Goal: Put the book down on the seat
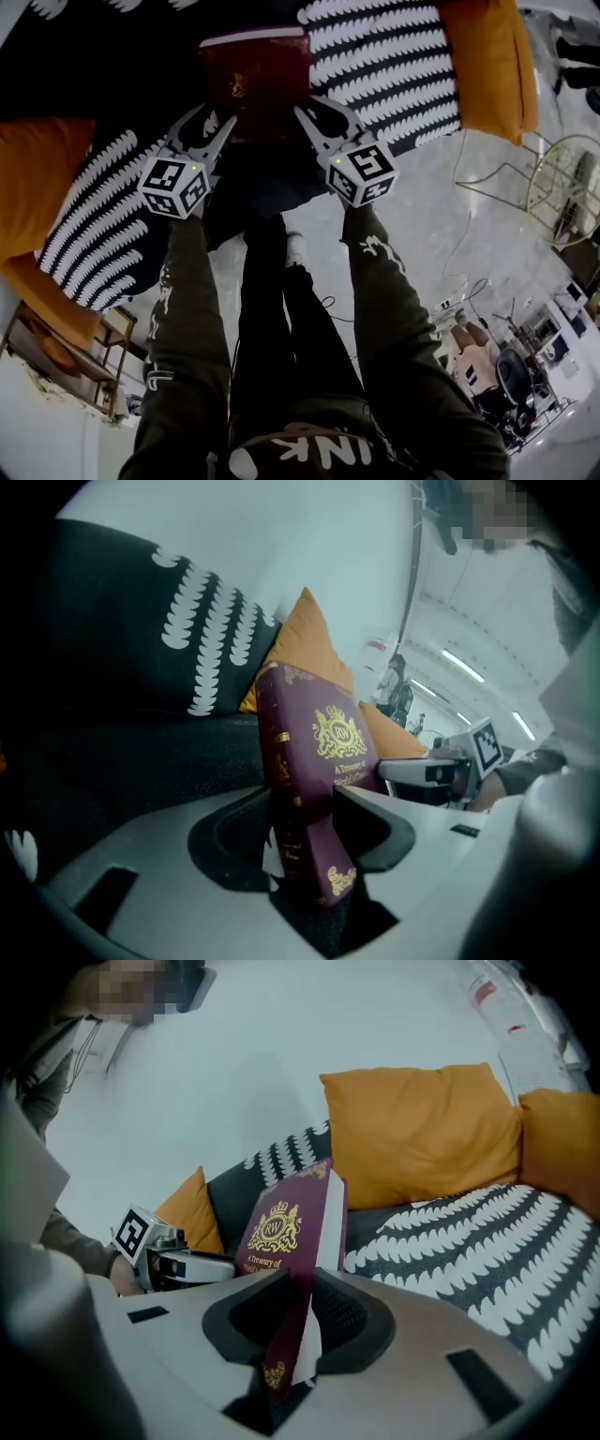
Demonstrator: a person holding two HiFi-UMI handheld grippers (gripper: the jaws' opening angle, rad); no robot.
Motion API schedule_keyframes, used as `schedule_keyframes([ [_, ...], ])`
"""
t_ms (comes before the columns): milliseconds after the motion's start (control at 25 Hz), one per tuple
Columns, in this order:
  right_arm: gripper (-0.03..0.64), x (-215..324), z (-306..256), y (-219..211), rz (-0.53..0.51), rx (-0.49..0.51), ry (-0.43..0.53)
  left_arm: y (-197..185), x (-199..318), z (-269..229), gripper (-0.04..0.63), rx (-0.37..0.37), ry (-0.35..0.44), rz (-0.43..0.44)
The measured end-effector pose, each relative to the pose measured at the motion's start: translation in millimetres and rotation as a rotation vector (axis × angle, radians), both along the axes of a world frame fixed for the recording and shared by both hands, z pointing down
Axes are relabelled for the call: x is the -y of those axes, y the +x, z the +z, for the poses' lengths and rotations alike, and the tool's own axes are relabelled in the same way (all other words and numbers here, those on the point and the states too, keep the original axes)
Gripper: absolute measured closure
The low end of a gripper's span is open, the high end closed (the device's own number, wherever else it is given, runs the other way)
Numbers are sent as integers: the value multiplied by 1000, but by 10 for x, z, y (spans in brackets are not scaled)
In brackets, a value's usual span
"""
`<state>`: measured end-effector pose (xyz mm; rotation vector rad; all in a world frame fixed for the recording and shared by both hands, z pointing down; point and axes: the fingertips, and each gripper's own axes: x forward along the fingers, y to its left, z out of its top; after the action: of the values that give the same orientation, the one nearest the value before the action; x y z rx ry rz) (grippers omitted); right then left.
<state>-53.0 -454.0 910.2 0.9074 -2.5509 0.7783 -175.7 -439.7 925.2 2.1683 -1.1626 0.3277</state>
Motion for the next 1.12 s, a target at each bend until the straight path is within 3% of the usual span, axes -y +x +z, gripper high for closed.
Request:
schedule_keyframes([
  [280, 512, 201, 43, -630, 1, 15, -55, -641, 178, -11, 407, -1, 3, -49],
  [440, 517, 431, -36, -340, 63, 95, -66, -458, 365, -103, 427, -33, 32, -45],
  [480, 545, 491, -28, -197, 89, 108, -58, -373, 409, -95, 431, -34, 40, -44],
  [560, 553, 543, -1, -2, 115, 99, -37, -300, 459, -95, 450, -25, 61, -55],
  [600, 600, 539, -5, 27, 107, 80, -21, -314, 474, -128, 487, -14, 78, -66],
  [640, 607, 527, -28, 27, 92, 60, -1, -340, 489, -184, 561, -5, 98, -77],
  [680, 607, 519, -66, 18, 77, 44, 20, -355, 507, -253, 592, -2, 117, -85],
  [920, 607, 540, -395, -55, 60, 23, 151, -315, 578, -575, 592, 15, 200, -64],
  [1120, 606, 519, -1008, -148, 3, 37, 251, -297, 580, -1173, 592, 5, 278, -81],
])
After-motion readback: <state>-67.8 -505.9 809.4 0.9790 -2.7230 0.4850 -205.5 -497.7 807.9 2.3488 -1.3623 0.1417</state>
